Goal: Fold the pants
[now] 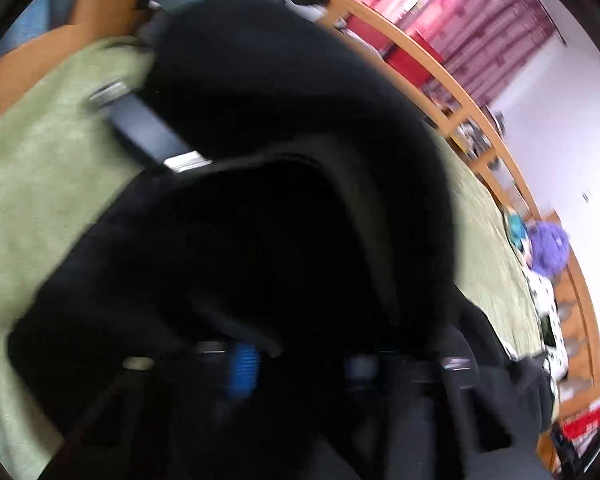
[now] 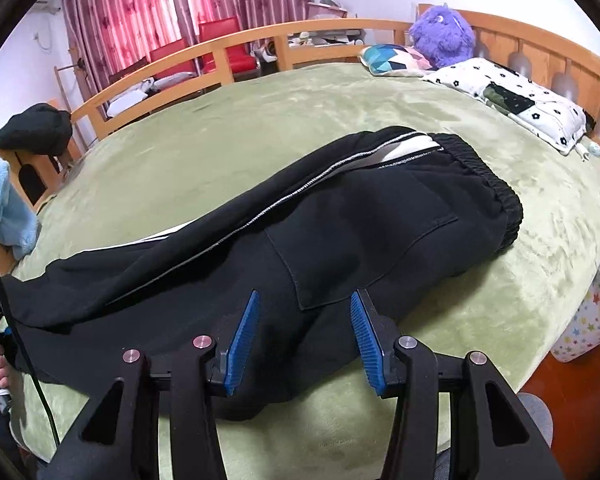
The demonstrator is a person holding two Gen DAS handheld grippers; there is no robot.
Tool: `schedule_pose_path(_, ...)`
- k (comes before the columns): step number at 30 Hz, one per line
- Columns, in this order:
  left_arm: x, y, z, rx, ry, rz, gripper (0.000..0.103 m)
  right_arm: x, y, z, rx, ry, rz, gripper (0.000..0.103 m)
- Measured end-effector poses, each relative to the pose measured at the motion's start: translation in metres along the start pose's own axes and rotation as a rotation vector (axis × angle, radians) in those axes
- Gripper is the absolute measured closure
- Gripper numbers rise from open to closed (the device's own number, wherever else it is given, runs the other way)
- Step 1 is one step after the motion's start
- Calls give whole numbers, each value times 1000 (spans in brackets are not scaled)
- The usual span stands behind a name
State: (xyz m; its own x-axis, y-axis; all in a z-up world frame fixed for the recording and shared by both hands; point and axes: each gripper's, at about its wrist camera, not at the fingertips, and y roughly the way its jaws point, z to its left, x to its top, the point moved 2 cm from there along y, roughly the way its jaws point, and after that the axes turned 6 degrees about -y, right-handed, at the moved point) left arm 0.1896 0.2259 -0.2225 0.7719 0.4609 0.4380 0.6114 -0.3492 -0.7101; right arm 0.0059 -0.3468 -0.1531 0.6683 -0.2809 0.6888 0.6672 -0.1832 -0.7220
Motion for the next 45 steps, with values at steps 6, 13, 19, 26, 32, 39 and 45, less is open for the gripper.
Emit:
schedule_pose_path(6,6,-49,-14,-59,54,30,89,0,-11,3,15,-25,-25,56)
schedule_pose_path(13,14,-110,-22,-4,127,29,89,1,-15,8,95,-25,-48,56)
schedule_pose_path(19,10,-140,6,113,111,-72,91,-5,-18,16,139,-53,-62,56)
schedule_pose_path(26,0,-112,23,191,91,-54,91,-8,-12,22,185,-39,-38,56)
schedule_pose_path(32,-1,-93,2,94,108,-43,83,-1,-7,40,178,-133,-34,49)
schedule_pose_path(39,28,-71,-12,189,123,-169,44,25,23,75,232,-218,-10,40)
schedule_pose_path(45,33,-51,19,316,87,-110,43,29,43,155,345,-461,-34,40)
